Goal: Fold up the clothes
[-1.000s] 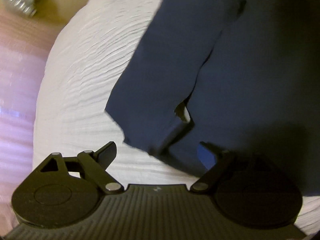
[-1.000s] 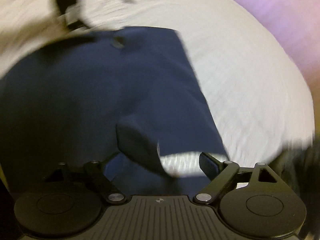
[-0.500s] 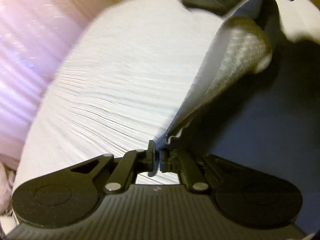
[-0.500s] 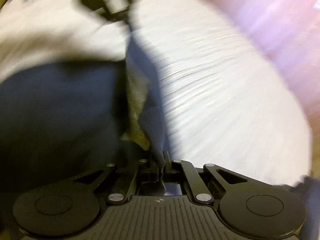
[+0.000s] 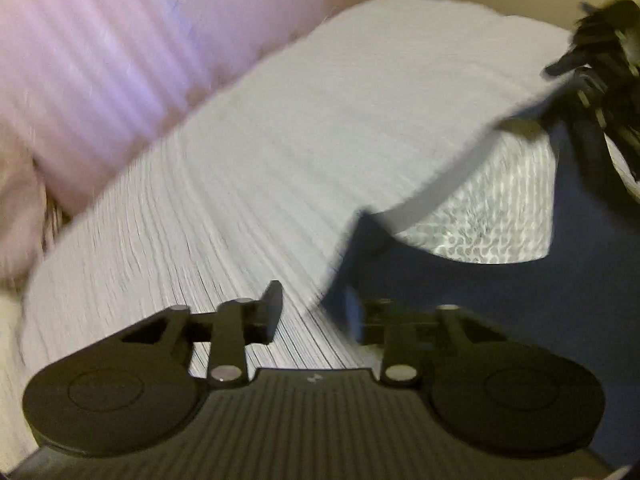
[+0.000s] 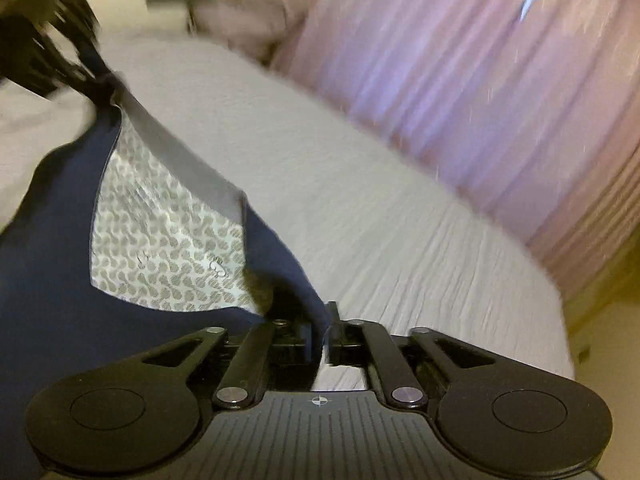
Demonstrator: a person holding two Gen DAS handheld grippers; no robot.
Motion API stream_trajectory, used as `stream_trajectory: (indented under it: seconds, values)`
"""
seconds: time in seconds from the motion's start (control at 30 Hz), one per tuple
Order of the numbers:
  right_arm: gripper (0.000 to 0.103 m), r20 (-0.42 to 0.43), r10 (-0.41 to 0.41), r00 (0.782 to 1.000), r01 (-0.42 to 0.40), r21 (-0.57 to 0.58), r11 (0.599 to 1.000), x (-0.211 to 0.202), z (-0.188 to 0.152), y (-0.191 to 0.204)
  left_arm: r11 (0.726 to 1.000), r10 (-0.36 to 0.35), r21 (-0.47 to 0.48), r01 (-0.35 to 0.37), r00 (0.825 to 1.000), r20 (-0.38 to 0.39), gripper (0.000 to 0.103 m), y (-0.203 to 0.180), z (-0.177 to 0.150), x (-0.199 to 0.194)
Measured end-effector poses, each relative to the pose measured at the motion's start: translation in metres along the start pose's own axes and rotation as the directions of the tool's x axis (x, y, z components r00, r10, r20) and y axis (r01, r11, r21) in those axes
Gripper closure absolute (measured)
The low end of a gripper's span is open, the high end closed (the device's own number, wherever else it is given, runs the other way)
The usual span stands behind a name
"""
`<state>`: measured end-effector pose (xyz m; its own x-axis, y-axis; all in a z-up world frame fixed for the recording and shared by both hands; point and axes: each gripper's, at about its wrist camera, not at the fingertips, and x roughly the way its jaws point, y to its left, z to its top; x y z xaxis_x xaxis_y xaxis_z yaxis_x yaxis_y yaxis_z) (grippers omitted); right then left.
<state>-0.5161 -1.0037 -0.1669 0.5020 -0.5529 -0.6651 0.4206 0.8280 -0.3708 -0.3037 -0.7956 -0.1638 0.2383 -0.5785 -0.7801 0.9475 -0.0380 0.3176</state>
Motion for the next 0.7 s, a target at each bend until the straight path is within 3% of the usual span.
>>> stream_trajectory:
  seconds: [0.03, 0.13, 0.23, 0.3, 0.43, 0.53, 0.6, 0.7]
  values:
    - [0.031, -0.018, -0.007, 1.0, 0.007, 0.022, 1.0, 0.009, -0.005, 0.002, 1.0, -0.005, -0.029, 0.004, 1.0, -0.019, 0.069, 0.002, -0.01, 0.003]
    - [0.029, -0.067, 0.019, 0.998, -0.011, 0.111, 0.994, 0.018, -0.029, 0.007, 0.992, -0.042, -0.121, 0.031, 0.995, -0.092, 0.062, 0.001, -0.062, 0.002]
    - [0.029, -0.139, 0.08, 0.987, -0.046, 0.234, 0.971, -0.005, -0.07, 0.021, 0.97, -0.116, -0.231, 0.07, 0.974, -0.193, 0.062, -0.016, -0.137, -0.015]
    - [0.029, -0.194, 0.131, 0.972, -0.064, 0.318, 0.946, -0.037, -0.101, 0.041, 0.951, -0.17, -0.297, 0.089, 0.95, -0.26, 0.062, -0.034, -0.187, -0.029]
    - [0.029, -0.289, 0.247, 0.925, -0.085, 0.475, 0.876, -0.106, -0.162, 0.085, 0.892, -0.316, -0.426, 0.15, 0.881, -0.351, 0.062, -0.066, -0.277, -0.062]
    - [0.029, -0.342, 0.34, 0.876, -0.083, 0.586, 0.806, -0.157, -0.208, 0.118, 0.825, -0.417, -0.535, 0.182, 0.835, -0.36, 0.062, -0.086, -0.322, -0.083]
    - [0.029, -0.375, 0.373, 0.849, -0.058, 0.635, 0.771, -0.185, -0.229, 0.136, 0.774, -0.472, -0.6, 0.202, 0.817, -0.332, 0.062, -0.095, -0.345, -0.096]
    - [0.029, -0.395, 0.402, 0.826, -0.02, 0.692, 0.722, -0.222, -0.251, 0.155, 0.752, -0.523, -0.611, 0.248, 0.789, -0.322, 0.063, -0.112, -0.37, -0.108]
